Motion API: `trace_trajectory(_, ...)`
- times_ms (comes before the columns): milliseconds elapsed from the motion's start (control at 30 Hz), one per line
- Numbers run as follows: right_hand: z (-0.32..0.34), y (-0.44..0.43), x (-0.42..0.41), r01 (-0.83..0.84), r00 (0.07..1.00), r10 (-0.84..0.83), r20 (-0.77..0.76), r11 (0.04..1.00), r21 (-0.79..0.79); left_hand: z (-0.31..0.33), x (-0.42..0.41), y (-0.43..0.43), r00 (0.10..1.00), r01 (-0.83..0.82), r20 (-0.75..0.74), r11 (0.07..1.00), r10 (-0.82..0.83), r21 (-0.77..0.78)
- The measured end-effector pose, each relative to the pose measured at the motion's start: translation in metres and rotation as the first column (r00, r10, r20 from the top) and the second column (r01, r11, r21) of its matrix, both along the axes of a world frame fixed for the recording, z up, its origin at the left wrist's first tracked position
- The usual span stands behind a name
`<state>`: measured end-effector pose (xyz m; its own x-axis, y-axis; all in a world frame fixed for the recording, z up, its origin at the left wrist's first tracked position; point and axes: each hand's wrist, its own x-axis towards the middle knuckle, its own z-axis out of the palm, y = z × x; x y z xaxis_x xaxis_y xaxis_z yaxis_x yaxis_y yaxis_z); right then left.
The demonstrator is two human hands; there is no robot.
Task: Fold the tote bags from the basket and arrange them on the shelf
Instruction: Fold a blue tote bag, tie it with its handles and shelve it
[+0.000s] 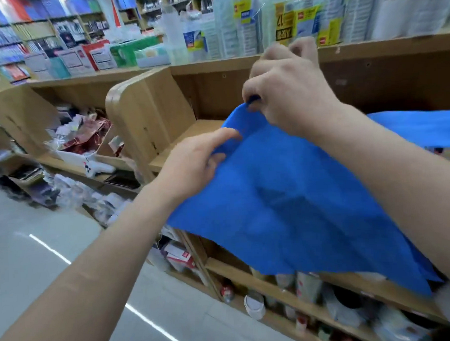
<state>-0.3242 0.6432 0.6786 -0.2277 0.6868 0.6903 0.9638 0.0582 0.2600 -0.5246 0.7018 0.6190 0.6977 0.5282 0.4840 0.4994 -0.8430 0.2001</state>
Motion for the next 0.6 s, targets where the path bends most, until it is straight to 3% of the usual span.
trace_trajectory(100, -0.011, 0.021, -0.005, 0.043, 0.999, -0.043, -0.004, 0.983, 0.18, -0.009, -0.013, 0.052, 0.984, -0.071, 0.151, 0.987, 0.093, -0.143)
trace_trajectory(167, -0.022, 0.03, -0.014, 0.011, 0.997, -0.029, 0.065, 0.965, 0.262, -0.016, -0.023, 0.087, 0.972, -0.205, 0.065, 0.953, 0.224, -0.222)
trace_trajectory(233, -0.042, 0.039, -0.021, -0.042, 0.986, 0.002, 0.17, 0.971, 0.237, -0.023, -0.035, 0.125, 0.949, -0.289, 0.017, 0.894, 0.313, -0.344)
trace_trajectory(333, -0.064, 0.052, -0.023, 0.121, 0.988, -0.115, 0.105, 0.991, -0.059, -0.03, -0.051, 0.166, 0.92, -0.333, 0.032, 0.819, 0.392, -0.466)
trace_trajectory(433, -0.075, 0.059, -0.019, 0.388, 0.885, -0.463, -0.041, 0.785, -0.483, -0.036, -0.056, 0.184, 0.915, -0.358, 0.001, 0.815, 0.402, -0.455)
trace_trajectory(533, -0.096, 0.071, -0.021, 0.346, 0.819, -0.567, -0.09, 0.612, -0.711, -0.04, -0.052, 0.195, 0.931, -0.366, -0.111, 0.886, 0.349, -0.285)
trace_trajectory(600, -0.113, 0.08, -0.023, 0.272, 0.778, -0.609, -0.153, 0.547, -0.791, -0.046, -0.05, 0.201, 0.919, -0.343, -0.245, 0.932, 0.308, -0.118)
